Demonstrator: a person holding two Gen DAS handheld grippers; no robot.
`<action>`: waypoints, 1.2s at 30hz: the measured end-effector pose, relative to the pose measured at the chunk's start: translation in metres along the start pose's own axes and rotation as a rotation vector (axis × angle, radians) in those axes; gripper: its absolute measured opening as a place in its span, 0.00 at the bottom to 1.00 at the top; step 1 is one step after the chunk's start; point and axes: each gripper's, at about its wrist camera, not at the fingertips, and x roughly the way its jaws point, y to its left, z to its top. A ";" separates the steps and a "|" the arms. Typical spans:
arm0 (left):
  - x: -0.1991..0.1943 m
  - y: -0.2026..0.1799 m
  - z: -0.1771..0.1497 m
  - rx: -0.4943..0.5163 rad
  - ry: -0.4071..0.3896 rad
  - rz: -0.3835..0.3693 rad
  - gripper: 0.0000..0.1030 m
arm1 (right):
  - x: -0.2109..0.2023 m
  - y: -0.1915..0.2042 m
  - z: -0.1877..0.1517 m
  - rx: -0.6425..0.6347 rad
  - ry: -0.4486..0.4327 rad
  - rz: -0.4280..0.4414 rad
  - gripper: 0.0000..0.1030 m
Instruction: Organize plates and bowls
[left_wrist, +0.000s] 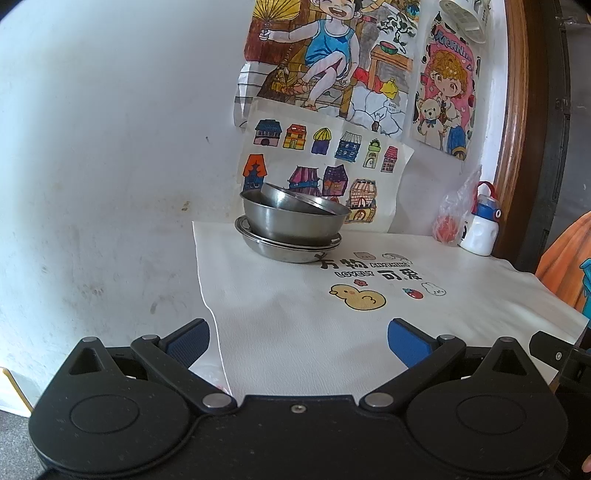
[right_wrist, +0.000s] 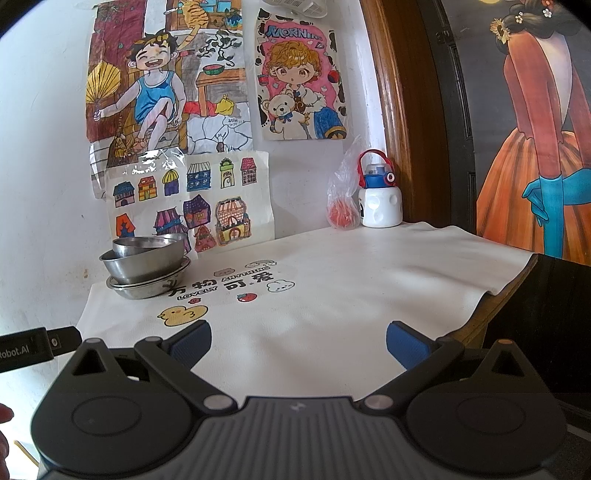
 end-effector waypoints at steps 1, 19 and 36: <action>0.000 0.000 0.000 -0.001 0.000 0.001 0.99 | 0.000 0.000 0.000 0.000 0.000 0.000 1.00; 0.000 -0.001 0.000 -0.001 -0.001 0.000 0.99 | -0.001 0.000 0.000 0.000 0.000 0.001 1.00; -0.001 -0.003 0.000 0.000 -0.005 -0.001 0.99 | -0.001 0.000 0.001 0.000 -0.002 0.000 1.00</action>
